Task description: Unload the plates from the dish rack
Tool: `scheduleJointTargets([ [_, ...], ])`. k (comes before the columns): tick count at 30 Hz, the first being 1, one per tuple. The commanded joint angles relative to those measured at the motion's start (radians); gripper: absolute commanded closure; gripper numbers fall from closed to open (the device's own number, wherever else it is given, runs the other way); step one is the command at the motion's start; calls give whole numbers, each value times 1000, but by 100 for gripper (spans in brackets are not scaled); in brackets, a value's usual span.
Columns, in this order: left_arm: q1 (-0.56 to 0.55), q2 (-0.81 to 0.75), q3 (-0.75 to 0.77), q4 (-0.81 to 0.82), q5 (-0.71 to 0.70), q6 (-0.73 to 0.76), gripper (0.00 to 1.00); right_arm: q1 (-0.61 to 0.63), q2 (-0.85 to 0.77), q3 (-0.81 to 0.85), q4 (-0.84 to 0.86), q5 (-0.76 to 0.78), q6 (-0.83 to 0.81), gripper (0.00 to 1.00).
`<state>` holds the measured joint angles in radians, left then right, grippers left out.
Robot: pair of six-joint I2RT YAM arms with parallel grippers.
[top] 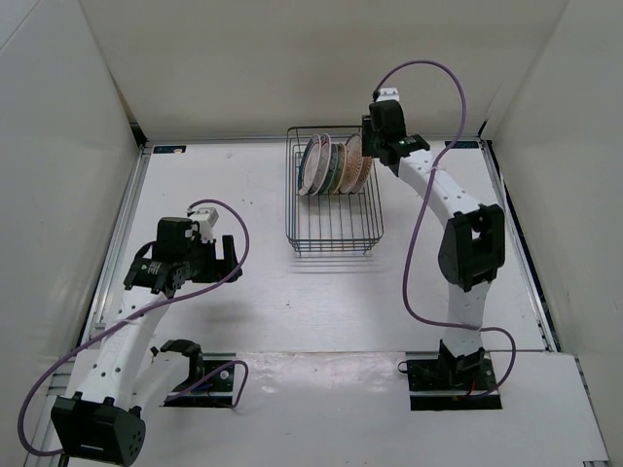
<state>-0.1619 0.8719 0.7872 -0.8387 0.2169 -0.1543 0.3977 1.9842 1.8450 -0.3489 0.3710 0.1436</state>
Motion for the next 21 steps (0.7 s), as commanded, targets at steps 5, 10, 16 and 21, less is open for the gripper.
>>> scheduleJointTargets([
  [5, -1, -16, 29, -11, -10, -1, 0, 18, 54, 53, 4, 94, -36, 51],
  [10, -1, -25, 29, -11, -10, -2, 0, 21, 93, 68, -5, 120, -27, 64],
  [16, -1, -28, 29, -10, -8, -4, 0, 24, 140, 97, -9, 129, -15, 75],
  [21, -1, -31, 29, -16, -13, -5, 0, 33, 177, 151, -28, 151, -13, 83],
])
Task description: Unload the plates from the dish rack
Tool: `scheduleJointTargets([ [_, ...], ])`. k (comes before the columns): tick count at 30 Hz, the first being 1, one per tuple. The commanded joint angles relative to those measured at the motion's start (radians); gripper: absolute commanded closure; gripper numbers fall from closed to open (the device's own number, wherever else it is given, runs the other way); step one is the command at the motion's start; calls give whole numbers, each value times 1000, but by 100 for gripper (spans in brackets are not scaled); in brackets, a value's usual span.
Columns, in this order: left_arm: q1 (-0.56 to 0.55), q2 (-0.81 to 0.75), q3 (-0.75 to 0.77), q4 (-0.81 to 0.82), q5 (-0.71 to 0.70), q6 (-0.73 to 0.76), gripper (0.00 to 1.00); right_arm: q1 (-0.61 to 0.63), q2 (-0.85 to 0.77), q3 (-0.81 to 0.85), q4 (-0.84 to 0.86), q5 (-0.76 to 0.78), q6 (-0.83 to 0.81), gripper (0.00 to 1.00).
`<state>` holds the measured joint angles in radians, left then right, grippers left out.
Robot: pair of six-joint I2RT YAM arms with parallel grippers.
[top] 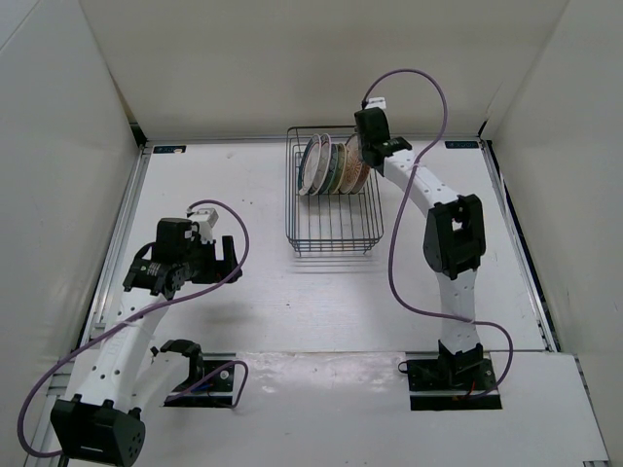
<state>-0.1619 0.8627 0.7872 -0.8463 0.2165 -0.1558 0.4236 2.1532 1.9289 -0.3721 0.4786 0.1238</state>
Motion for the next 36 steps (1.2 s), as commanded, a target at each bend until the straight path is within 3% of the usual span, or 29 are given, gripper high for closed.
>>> scheduleJointTargets([
  [1, -2, -21, 30, -5, -11, -2, 0, 6, 7, 76, -2, 41, 5, 85],
  [14, -1, -30, 30, -8, -16, -1, 0, 38, -76, 150, -5, 140, -4, 99],
  [22, -2, -37, 27, -8, -25, -1, 0, 52, -196, 122, 22, 222, -69, 100],
  [30, 1, -47, 26, -8, -37, -1, 0, 47, -436, 7, 21, 265, -108, 100],
  [35, -1, -48, 24, -10, -48, -2, 0, 44, -637, -227, -43, 208, -30, 100],
  [36, -1, -51, 24, -11, -51, -4, 0, 44, -745, -257, -59, 187, 3, 100],
])
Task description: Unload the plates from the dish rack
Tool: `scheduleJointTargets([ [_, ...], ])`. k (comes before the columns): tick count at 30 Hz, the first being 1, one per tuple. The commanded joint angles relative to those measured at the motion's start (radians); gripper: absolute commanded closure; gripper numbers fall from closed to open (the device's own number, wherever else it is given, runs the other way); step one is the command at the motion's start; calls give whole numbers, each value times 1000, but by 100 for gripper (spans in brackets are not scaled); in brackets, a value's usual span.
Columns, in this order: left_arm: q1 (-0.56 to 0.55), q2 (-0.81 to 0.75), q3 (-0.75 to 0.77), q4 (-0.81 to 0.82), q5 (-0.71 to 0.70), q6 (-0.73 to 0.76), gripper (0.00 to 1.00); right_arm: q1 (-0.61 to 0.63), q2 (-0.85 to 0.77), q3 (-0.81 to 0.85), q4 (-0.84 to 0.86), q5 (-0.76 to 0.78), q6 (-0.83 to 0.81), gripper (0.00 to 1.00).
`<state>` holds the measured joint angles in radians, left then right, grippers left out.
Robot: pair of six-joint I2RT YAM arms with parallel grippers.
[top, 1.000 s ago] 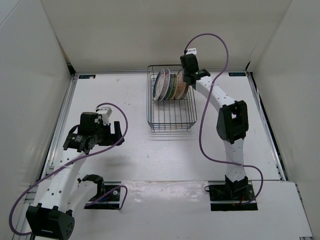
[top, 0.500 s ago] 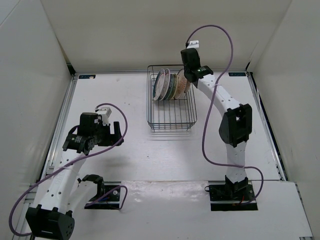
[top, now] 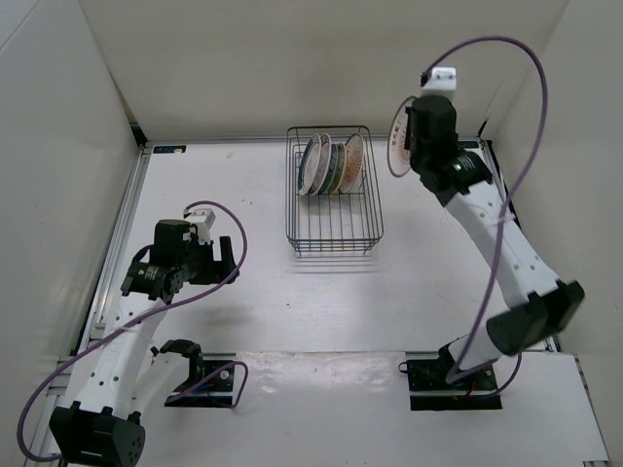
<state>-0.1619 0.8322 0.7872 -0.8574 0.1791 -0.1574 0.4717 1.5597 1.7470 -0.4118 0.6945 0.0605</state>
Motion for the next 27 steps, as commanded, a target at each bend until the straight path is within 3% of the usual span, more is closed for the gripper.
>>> scheduleJointTargets([
  [1, -2, -18, 24, 0, -12, -1, 0, -2, -189, -146, -36, -48, 77, 100],
  [5, -1, -21, 24, 0, -13, -1, 0, -5, -473, -447, -61, -203, 177, 100],
  [9, -1, -27, 24, 3, -23, 1, 0, -5, -723, -634, -85, -332, 260, 100],
  [15, 1, -24, 23, 3, -17, -4, 0, -4, -863, -857, -130, -583, 373, 100],
  [22, -1, -24, 20, 3, -27, -2, 0, -5, -1015, -1185, 66, -766, 453, 100],
  [27, -1, -19, 20, 3, -26, -2, 0, -4, -1006, -1334, 165, -811, 518, 100],
])
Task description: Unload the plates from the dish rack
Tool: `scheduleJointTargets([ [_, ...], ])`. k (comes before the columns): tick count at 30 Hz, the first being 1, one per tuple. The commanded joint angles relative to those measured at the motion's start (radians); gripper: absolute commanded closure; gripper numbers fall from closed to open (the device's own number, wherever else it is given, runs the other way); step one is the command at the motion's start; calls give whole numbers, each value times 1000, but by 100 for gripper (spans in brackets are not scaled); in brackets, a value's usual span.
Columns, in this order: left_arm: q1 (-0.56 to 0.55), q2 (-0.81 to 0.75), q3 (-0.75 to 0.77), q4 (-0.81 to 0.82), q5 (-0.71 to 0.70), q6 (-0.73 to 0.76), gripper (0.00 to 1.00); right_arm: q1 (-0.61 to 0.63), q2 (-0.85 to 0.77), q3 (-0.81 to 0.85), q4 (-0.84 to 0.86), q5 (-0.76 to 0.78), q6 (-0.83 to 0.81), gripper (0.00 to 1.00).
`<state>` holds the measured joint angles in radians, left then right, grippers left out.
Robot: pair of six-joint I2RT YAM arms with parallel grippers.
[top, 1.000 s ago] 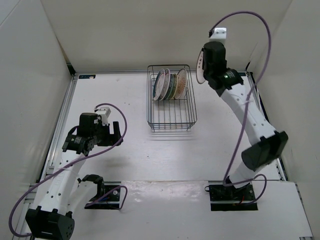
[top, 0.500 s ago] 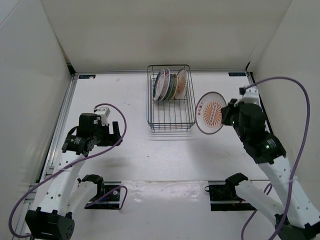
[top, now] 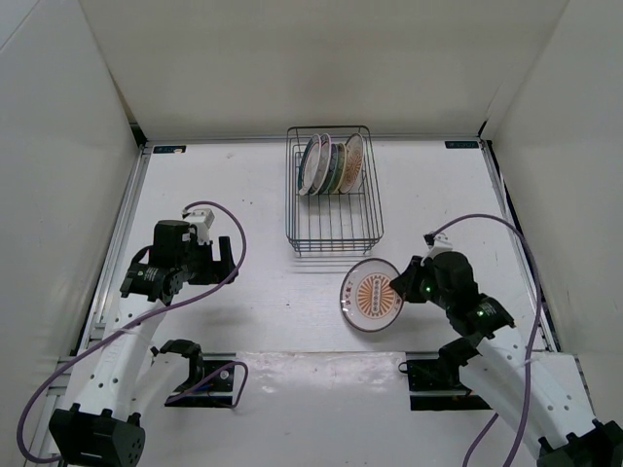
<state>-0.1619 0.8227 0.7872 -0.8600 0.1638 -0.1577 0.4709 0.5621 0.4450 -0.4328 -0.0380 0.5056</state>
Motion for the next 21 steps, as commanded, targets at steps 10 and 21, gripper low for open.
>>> scheduleJointTargets([
  [10, -1, 4, 20, 7, 5, -2, 0, -5, 68, -152, 299, -70, 126, 100],
  [21, -2, 7, 20, 7, 3, 0, 0, -5, 110, -276, 341, -30, 235, 85],
])
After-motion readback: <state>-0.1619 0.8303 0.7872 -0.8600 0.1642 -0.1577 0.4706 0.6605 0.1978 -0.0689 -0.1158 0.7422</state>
